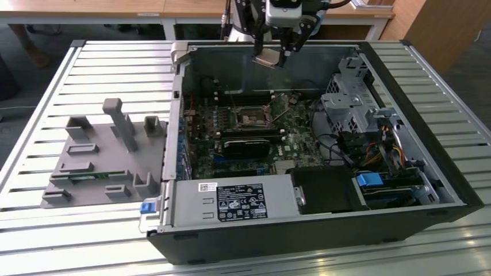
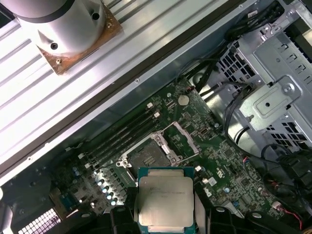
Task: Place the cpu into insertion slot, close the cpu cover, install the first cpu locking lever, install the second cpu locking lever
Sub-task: 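Place the cpu into insertion slot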
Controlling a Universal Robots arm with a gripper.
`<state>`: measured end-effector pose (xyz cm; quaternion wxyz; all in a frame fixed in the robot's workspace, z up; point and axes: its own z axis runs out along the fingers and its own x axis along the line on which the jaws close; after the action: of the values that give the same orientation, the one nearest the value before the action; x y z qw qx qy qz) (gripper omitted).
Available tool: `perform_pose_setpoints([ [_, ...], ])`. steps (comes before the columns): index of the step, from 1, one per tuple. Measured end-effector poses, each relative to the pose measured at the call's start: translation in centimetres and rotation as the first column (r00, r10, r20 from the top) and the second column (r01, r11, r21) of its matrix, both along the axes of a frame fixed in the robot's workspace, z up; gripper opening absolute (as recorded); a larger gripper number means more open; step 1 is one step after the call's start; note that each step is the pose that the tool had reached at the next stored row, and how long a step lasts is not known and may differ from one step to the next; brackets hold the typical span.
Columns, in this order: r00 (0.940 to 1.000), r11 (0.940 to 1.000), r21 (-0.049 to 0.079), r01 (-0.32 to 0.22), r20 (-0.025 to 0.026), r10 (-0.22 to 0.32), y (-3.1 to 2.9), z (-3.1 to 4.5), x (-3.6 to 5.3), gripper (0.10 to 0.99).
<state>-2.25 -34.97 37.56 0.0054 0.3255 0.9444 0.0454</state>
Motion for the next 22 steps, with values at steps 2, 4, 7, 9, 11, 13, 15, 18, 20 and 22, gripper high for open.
perform_pose_setpoints([
  [2, 1.0, 1.0, 0.0, 0.009, 0.0, -0.009, 0.0, 0.0, 0.0, 0.541],
  [4, 0.9998, 0.9998, 0.0, 0.018, 0.0, -0.018, 0.0, 0.0, 0.0, 0.541],
  [7, 0.9995, 0.9995, 0.0, 0.032, 0.0, -0.032, 0.0, -0.01, 0.0, 0.541],
  [9, 0.9992, 0.9992, 0.0, 0.041, 0.0, -0.041, 0.0, -0.01, 0.0, 0.541],
  [11, 0.9988, 0.9988, 0.0, 0.05, 0.0, -0.05, 0.0, -0.01, 0.0, 0.541],
  [13, 0.9982, 0.9982, 0.0, 0.059, 0.0, -0.059, 0.0, -0.01, 0.0, 0.541],
  [15, 0.9976, 0.9976, 0.0, 0.069, 0.0, -0.069, 0.0, -0.02, 0.0, 0.541],
  [18, 0.9965, 0.9965, 0.0, 0.084, 0.0, -0.084, 0.0, -0.02, 0.0, 0.541],
  [20, 0.9956, 0.9956, 0.0, 0.094, 0.0, -0.094, 0.0, -0.02, 0.0, 0.541],
  [22, 0.9947, 0.9947, 0.0, 0.103, 0.0, -0.103, 0.0, -0.03, 0.0, 0.541],
])
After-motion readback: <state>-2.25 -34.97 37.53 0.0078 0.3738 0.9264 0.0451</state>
